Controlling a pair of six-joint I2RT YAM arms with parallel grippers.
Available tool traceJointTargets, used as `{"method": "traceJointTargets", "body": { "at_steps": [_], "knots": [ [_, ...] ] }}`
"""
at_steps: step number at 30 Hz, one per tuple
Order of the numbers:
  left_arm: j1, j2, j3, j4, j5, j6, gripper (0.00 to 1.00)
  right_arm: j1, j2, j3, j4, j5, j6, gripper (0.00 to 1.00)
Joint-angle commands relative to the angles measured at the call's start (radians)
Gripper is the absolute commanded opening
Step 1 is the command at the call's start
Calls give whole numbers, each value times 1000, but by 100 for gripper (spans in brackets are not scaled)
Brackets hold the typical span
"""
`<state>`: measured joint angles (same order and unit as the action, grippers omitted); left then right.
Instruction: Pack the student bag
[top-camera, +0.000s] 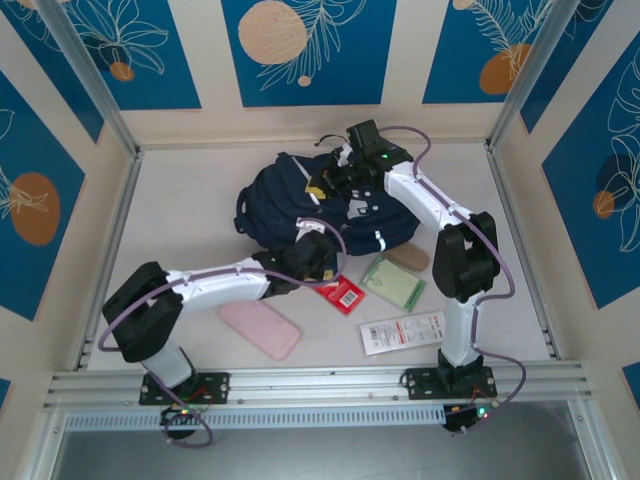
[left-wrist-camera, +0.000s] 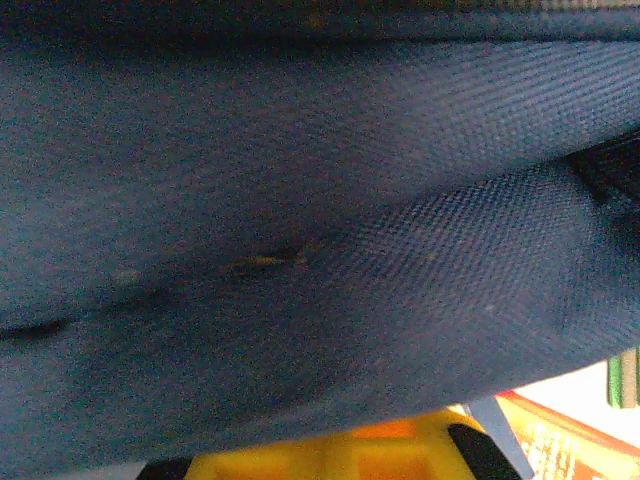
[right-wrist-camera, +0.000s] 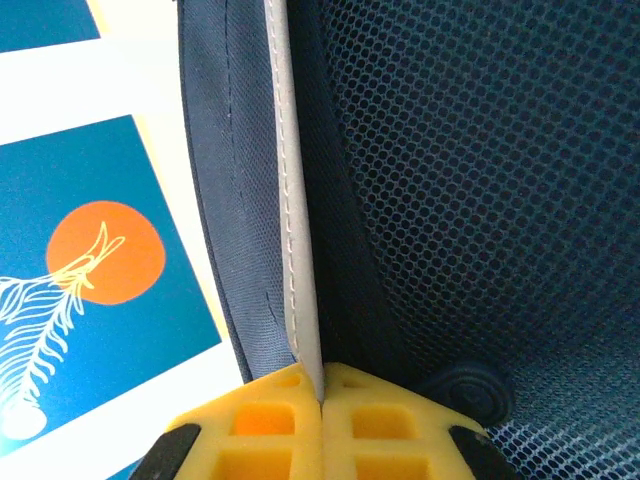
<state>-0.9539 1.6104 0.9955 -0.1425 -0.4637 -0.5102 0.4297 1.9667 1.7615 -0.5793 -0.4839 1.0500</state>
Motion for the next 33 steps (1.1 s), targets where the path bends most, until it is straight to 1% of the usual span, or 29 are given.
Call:
{"method": "traceJointTargets", "body": {
  "at_steps": [1, 8, 11, 12, 13, 15, 17, 21, 22, 26, 31, 33],
  "knots": [
    [7, -50, -6, -62, 27, 5, 0, -21, -55, 43, -65, 44, -80, 0],
    [51, -108, -47, -122, 63, -2, 0, -26, -48, 38, -117, 96, -161, 0],
    [59, -105, -56, -102, 126, 19, 0, -25, -50, 33, -114, 91, -160, 0],
    [59, -97, -51, -93, 156, 18, 2, -23, -53, 33, -115, 94, -150, 0],
    [57, -91, -49, -83, 178, 12, 12, -22, -59, 27, -103, 92, -132, 0],
    [48, -79, -44, -57, 205, -5, 38, -20, -78, -8, -29, 57, -60, 0],
    [38, -76, -36, -38, 213, -11, 47, -20, -79, 6, -34, 52, 0, 0],
    [11, -75, -26, -2, 195, -13, 53, -17, -40, 136, -180, 101, 61, 0],
    [7, -71, -22, 3, 187, -17, 55, -16, -35, 151, -194, 112, 76, 0],
    [-10, -44, 10, 10, 128, -41, 59, -15, -49, 151, -165, 119, 167, 0],
    [-13, 10, 65, 17, 88, -17, 61, -12, -40, 191, -157, 102, 239, 0],
    [-14, 37, 96, 13, 51, -13, 62, -8, -29, 214, -166, 98, 256, 0]
  ]
}}
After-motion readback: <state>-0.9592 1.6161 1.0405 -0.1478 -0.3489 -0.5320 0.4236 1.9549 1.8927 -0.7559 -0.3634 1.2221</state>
